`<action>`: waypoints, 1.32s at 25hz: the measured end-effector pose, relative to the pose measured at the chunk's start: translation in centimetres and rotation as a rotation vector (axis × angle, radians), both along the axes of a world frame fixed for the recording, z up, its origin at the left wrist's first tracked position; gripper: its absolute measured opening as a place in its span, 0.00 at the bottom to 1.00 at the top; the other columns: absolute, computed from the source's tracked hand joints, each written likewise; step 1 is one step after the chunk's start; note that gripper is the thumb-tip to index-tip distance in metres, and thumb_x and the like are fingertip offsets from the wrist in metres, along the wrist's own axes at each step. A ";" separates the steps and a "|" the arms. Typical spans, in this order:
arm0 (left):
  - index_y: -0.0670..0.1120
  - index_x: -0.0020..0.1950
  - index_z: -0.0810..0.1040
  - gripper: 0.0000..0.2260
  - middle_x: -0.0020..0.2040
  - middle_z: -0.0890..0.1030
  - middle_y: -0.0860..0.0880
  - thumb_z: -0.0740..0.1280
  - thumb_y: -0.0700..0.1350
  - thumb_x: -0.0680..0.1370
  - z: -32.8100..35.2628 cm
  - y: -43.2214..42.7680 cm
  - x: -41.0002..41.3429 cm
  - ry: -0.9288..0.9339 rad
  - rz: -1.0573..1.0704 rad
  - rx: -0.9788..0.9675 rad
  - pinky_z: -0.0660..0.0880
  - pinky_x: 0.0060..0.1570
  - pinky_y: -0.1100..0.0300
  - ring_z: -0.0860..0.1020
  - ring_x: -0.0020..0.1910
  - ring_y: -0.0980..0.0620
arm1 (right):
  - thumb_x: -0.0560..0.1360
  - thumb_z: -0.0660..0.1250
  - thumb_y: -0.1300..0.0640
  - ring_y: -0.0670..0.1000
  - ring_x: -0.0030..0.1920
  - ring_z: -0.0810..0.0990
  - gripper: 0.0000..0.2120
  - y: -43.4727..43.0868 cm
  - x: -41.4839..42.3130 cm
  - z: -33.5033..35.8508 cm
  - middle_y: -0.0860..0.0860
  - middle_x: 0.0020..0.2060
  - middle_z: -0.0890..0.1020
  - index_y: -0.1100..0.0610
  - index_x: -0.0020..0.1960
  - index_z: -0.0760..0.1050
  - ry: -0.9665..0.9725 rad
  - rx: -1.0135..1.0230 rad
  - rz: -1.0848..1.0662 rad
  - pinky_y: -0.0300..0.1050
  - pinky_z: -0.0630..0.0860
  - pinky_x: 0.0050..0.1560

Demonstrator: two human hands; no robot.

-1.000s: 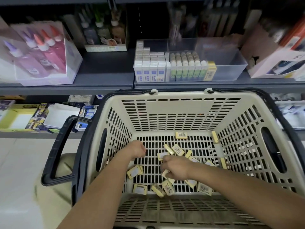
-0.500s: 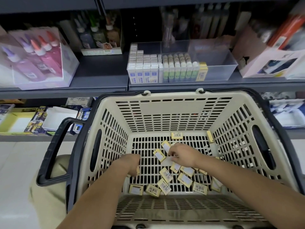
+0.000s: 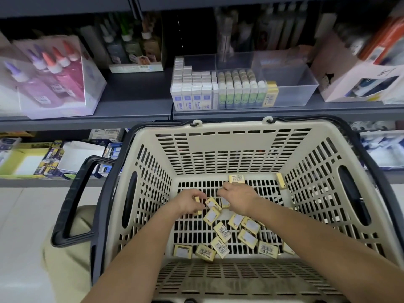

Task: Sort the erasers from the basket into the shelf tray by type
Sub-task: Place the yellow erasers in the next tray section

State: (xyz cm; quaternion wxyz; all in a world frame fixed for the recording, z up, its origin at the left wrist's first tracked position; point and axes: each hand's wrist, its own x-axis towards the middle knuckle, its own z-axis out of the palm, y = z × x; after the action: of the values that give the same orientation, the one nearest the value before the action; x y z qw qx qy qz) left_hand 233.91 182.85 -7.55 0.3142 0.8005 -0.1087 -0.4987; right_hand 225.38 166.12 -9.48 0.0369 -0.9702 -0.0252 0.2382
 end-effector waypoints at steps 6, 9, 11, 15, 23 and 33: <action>0.43 0.67 0.69 0.20 0.63 0.73 0.42 0.59 0.29 0.77 1.0 -0.1 1.0 0.314 0.385 -0.148 0.77 0.55 0.49 0.75 0.58 0.44 | 0.74 0.65 0.53 0.47 0.41 0.75 0.10 -1.2 -0.3 1.7 0.48 0.45 0.77 0.53 0.53 0.69 0.106 0.683 -0.571 0.39 0.74 0.39; 0.42 0.65 0.68 0.19 0.59 0.77 0.39 0.61 0.29 0.76 1.0 -0.8 0.4 0.452 0.339 -0.191 0.73 0.61 0.48 0.78 0.57 0.43 | 0.78 0.59 0.55 0.46 0.39 0.76 0.05 -0.2 -0.3 2.3 0.52 0.44 0.79 0.55 0.53 0.69 0.252 0.886 -0.693 0.35 0.69 0.31; 0.43 0.63 0.69 0.17 0.57 0.79 0.41 0.62 0.30 0.76 0.9 -0.9 0.2 0.441 0.241 -0.173 0.74 0.60 0.51 0.80 0.54 0.46 | 0.80 0.54 0.56 0.46 0.38 0.77 0.07 0.2 -0.2 2.8 0.53 0.42 0.80 0.56 0.52 0.69 0.309 0.963 -0.742 0.35 0.67 0.28; 0.43 0.63 0.71 0.19 0.51 0.80 0.46 0.69 0.35 0.73 0.2 -1.0 0.2 0.350 0.219 -0.187 0.77 0.49 0.57 0.79 0.49 0.50 | 0.81 0.55 0.57 0.45 0.39 0.79 0.09 0.6 0.1 3.5 0.52 0.40 0.80 0.61 0.55 0.71 0.255 1.138 -0.816 0.32 0.75 0.37; 0.44 0.63 0.70 0.23 0.57 0.75 0.42 0.73 0.37 0.71 -0.2 0.7 1.8 0.255 0.459 -0.173 0.80 0.39 0.57 0.77 0.54 0.47 | 0.75 0.64 0.51 0.52 0.52 0.77 0.17 2.4 -1.3 0.5 0.50 0.54 0.73 0.51 0.63 0.71 0.097 0.333 -0.154 0.43 0.73 0.48; 0.43 0.61 0.70 0.22 0.54 0.79 0.39 0.71 0.33 0.71 -0.1 0.6 1.7 0.399 0.578 -0.238 0.81 0.39 0.52 0.82 0.47 0.44 | 0.71 0.68 0.54 0.49 0.37 0.75 0.08 1.4 -1.2 1.3 0.49 0.39 0.76 0.54 0.44 0.69 -0.159 0.503 -0.522 0.43 0.72 0.34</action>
State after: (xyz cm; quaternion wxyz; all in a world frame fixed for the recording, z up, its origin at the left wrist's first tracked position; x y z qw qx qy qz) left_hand 235.56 183.45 -7.61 0.5478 0.6430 0.1280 -0.5198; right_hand 224.14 167.51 -8.17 0.3315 -0.9201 0.1626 0.1309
